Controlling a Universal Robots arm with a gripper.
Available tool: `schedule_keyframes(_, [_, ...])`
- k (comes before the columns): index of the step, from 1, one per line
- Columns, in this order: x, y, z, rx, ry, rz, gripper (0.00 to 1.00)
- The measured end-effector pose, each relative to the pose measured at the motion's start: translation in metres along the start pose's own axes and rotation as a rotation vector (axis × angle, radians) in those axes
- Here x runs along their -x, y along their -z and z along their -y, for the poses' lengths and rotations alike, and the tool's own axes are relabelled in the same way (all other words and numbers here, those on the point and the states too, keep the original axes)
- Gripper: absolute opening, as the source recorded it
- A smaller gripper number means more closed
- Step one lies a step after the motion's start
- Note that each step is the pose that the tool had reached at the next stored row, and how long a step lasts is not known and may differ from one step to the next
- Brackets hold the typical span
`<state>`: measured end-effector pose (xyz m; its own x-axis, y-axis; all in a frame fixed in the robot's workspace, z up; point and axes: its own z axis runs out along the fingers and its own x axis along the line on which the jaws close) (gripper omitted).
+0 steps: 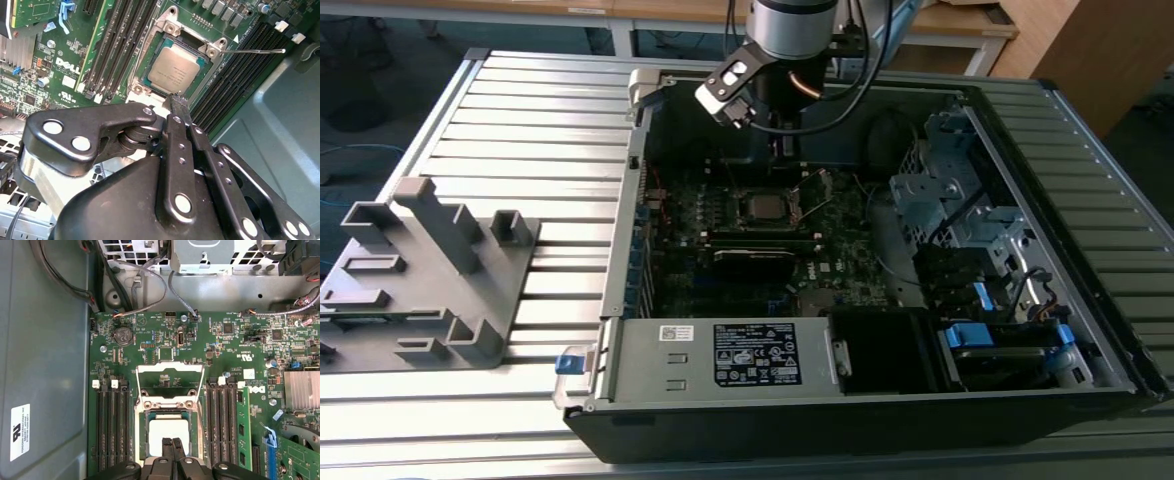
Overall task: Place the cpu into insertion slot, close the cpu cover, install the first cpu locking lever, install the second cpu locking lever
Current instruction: 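Close the cpu cover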
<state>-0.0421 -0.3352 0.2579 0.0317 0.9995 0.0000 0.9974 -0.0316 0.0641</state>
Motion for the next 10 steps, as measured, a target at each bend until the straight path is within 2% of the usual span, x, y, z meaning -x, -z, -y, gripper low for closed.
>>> schedule_keyframes(10, [0.0000, 0.0010, -0.0009, -0.0001, 0.000, 0.0001, 0.10])
